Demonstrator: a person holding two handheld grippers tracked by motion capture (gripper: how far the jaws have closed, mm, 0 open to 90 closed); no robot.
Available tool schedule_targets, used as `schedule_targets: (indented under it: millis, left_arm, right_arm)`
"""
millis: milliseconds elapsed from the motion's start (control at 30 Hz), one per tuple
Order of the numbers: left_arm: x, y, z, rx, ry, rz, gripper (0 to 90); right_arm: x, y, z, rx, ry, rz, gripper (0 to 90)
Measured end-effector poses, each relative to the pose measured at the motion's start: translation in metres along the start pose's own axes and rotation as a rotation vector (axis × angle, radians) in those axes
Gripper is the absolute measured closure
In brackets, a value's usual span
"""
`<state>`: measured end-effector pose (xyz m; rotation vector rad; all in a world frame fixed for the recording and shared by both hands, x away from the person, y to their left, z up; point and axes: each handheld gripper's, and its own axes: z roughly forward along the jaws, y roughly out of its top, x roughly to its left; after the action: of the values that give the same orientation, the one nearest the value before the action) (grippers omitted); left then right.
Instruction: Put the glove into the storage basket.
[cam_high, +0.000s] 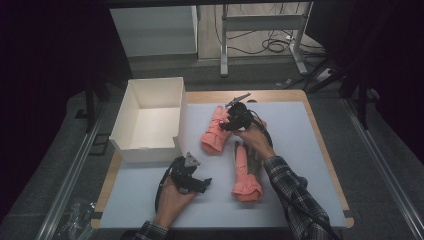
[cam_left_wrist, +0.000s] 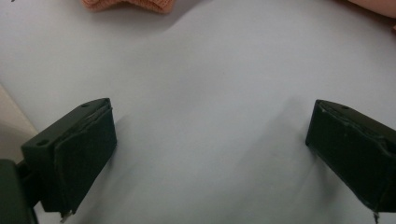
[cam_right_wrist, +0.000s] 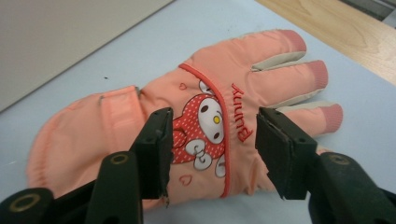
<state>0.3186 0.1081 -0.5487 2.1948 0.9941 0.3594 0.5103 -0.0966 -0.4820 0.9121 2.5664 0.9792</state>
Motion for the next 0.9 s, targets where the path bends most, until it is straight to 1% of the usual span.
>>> schedule_targets:
  millis: [133,233,300,333,367,400,433,467,533,667,900]
  left_arm:
    - [0.000,0.000,0.000,0.000,0.000,0.001,2.0]
    - [0.000,0.000,0.000,0.000,0.000,-0.001,1.9]
    - [0.000,0.000,0.000,0.000,0.000,-0.001,1.9]
    - [0.000,0.000,0.000,0.000,0.000,-0.001,2.0]
    - [0.000,0.000,0.000,0.000,0.000,-0.001,1.9]
    - [0.000,0.000,0.000,0.000,0.000,-0.001,1.9]
    - [0.000,0.000,0.000,0.000,0.000,-0.001,1.9]
    - [0.000,0.000,0.000,0.000,0.000,-0.001,1.9]
    - [0.000,0.000,0.000,0.000,0.000,-0.001,1.9]
    - [0.000,0.000,0.000,0.000,0.000,0.000,2.0]
    - [0.000,0.000,0.000,0.002,0.001,0.002,2.0]
  right_arm:
    - [-0.003,0.003,0.011,0.027,0.014,0.015,49.5]
    - [-0.004,0.003,0.020,0.059,0.031,0.028,53.2]
    - [-0.005,0.001,0.025,0.067,0.042,0.044,57.1]
    - [-0.005,0.000,0.027,0.069,0.052,0.056,61.9]
    - [-0.006,0.000,0.027,0.072,0.062,0.071,72.0]
    - [-0.006,0.000,0.027,0.072,0.062,0.071,72.0]
    - [-0.007,0.000,0.026,0.074,0.071,0.076,78.3]
    - [-0.007,0.000,0.025,0.070,0.080,0.084,81.6]
    - [-0.006,0.000,0.023,0.073,0.076,0.078,85.2]
    - [-0.005,0.002,0.017,0.069,0.067,0.075,86.6]
    - [-0.002,0.006,0.002,0.053,0.064,0.048,86.6]
